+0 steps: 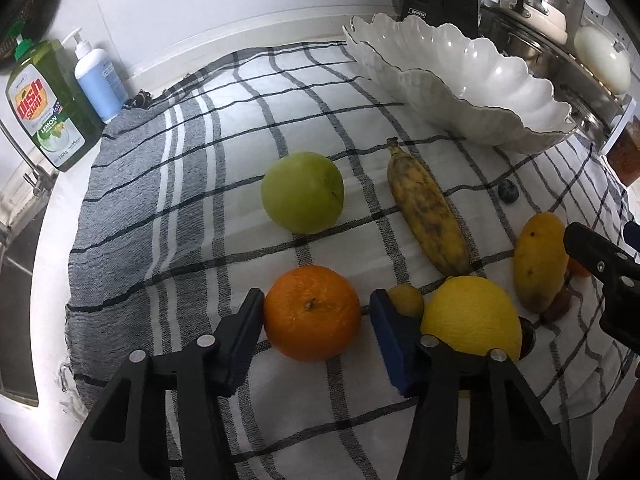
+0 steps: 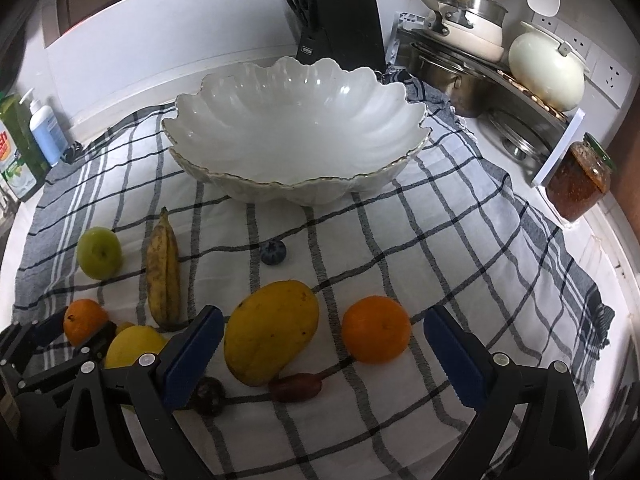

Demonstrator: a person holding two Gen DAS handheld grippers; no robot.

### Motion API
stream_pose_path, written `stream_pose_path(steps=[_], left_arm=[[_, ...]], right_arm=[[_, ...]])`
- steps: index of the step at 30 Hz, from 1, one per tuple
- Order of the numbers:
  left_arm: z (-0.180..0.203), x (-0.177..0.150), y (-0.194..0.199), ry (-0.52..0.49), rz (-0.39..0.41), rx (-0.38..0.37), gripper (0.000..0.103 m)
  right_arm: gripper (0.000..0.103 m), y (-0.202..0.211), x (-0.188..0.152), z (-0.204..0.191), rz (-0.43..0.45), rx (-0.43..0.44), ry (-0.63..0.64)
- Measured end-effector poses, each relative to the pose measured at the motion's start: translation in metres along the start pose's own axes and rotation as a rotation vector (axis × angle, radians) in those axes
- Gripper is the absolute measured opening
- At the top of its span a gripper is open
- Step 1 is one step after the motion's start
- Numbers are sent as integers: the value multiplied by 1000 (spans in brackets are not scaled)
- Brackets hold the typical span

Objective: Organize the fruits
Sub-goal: 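Grasp a tangerine with the left tool while the right tool grasps another tangerine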

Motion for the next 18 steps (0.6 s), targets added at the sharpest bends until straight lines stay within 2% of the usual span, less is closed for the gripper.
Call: stream_pose_path(steps=[1,6,8,12,15,18], left_arm=[[0,0,0,-2,0,0,47],[0,1,0,-10,-7,6,46],[0,2,2,-12,-10,36,46],[4,10,23,-24,69,80,46],[12,21,39,-46,140,70,46],[21,32,44,-58,161,48,46]], right_arm=[[101,-1,0,0,-1,0,0],[96,-3,-2,2,-6,-4,0],[89,-3,-3,5,-5,-15,-8],[84,-4,-5,17,-9,-21,-58],[82,-5,-7,27,-15,-25,-95],[78,-8,-9,36,-27,-25,-130]])
Point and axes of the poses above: each gripper's, at about its wrist camera, not at the fingertips, and y roughly against the way its jaws point, z to its right, x to its top, the point moved 3 cm from there along -y, roughly the way its jaws point, and after that the axes turned 14 degrees about y, right-handed, at the moved point
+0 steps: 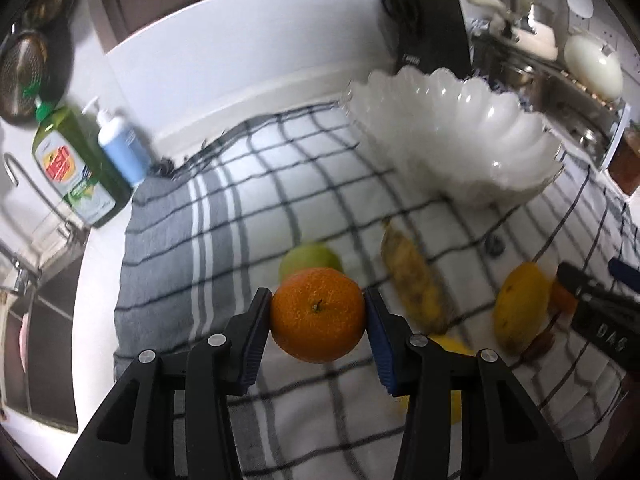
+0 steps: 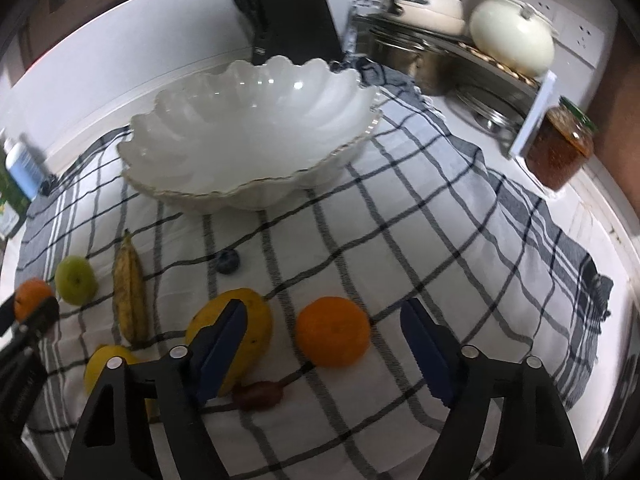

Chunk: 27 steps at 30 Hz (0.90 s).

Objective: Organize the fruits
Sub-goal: 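Grasp a tangerine with the left tool while the right tool grasps another tangerine, then carry both tangerines into the white bowl and open both tools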

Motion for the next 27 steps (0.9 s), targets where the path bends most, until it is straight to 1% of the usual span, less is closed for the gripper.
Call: stream_pose_path(steps=[3,7,10,12,15,17,18,23,27], left_arm=[[8,8,1,-2,7,-22,46],[17,11,-4,-13,-7,-41,46],[20,10,-7,-25,-16,-45,46],[21,11,-11,-28,-24,-48,46],[23,11,-15,-32,-35,-45,46],[24,11,-16,-38,-38,-41,46],[24,11,-17,-39,-40,-41,46],[27,13,-15,-45,-36,-46,46],[31,18,-9,-49,-29,-59,46]], right_arm=[[74,-4,-1,6,-17,-4,-20],[70,-12,-5,11,-43,-7,-39],[65,-20,-7,12,-73,4,-46],[64,-24,-8,11,-82,19,-47],[58,-31,-9,7,-104,36,-40],[50,-35,-11,6,-114,52,-41],[47,-36,-10,5,-114,62,-44],[46,-30,-10,6,-105,65,-43],[46,-18,-5,10,-74,59,-45]])
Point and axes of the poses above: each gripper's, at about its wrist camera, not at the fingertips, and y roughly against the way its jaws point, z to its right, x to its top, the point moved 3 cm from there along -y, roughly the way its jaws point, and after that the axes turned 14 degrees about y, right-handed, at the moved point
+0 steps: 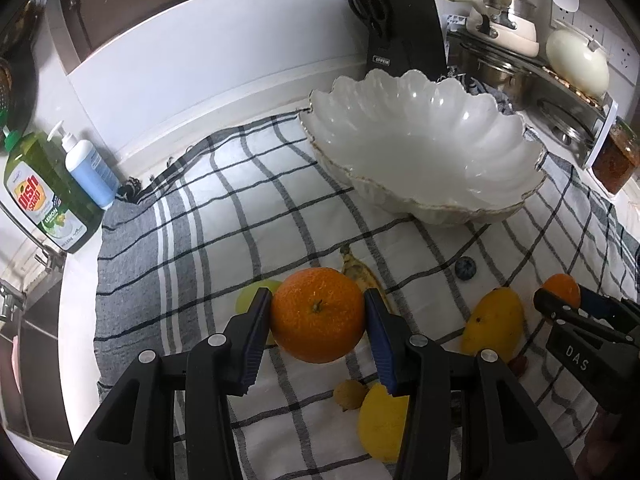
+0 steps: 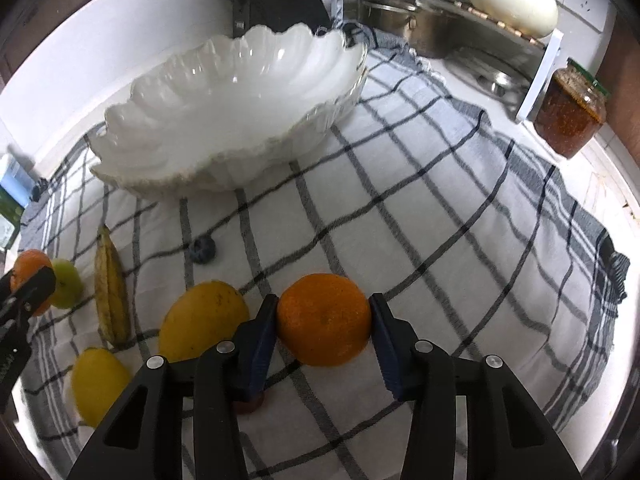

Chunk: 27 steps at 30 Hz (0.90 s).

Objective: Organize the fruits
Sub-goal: 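Carry both tangerines into the white bowl and open both tools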

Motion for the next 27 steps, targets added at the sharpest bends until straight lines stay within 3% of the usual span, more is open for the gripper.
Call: stream_pose_path(steps=[17,27], left_arm=[[23,75,29,-50,115,-71,46],[49,130,-4,-80,118,-112,46]], right_arm=[[45,51,68,17,180,-21,19],[45,32,135,30,210,-31,33]])
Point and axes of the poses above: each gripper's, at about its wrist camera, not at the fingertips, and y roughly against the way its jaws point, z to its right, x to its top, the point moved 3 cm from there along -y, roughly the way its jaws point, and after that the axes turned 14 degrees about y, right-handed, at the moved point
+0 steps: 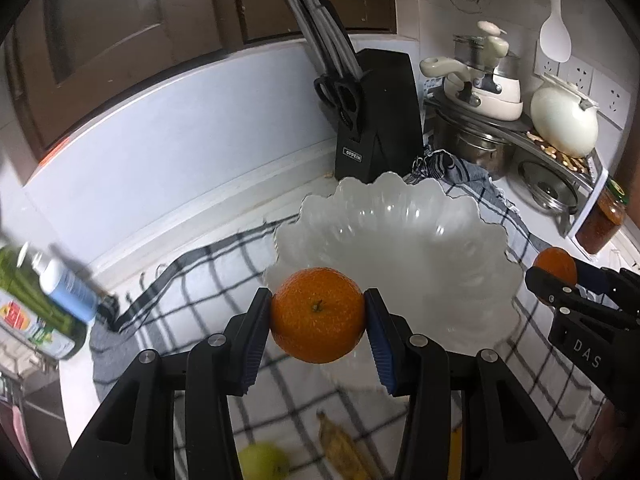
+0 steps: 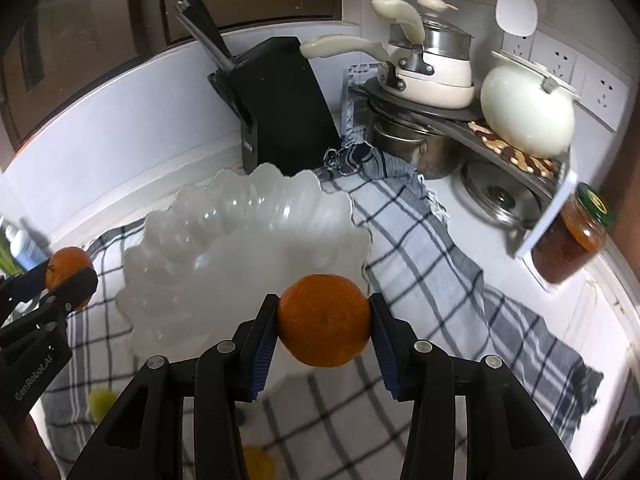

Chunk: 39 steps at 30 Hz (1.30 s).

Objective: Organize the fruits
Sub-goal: 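Carry both tangerines into the white bowl and open both tools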

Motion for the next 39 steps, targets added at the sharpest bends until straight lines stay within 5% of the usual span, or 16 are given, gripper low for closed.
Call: stream_pose_path(steps=[13,26,27,29,34,39], left_arm=[[6,27,-75,-6,-51,-9,46],[5,19,-125,20,-154,-5,47],[5,18,-125,17,-156,-2,49],[5,18,-122,14,-142,8,70],[5,24,-113,27,-121,14,80],[1,27,-101,42,-105,23,88]], right_arm=[[45,-68,40,5,-23,-6,38],[46,-107,42,2,-102,-10,42],[46,-109,41,2,-107,-10,37],[48,-112,39,4,-123,-8,24],[83,-99,40,9,-81,-45,3],[86,-83,44,10,-61,-67,4]])
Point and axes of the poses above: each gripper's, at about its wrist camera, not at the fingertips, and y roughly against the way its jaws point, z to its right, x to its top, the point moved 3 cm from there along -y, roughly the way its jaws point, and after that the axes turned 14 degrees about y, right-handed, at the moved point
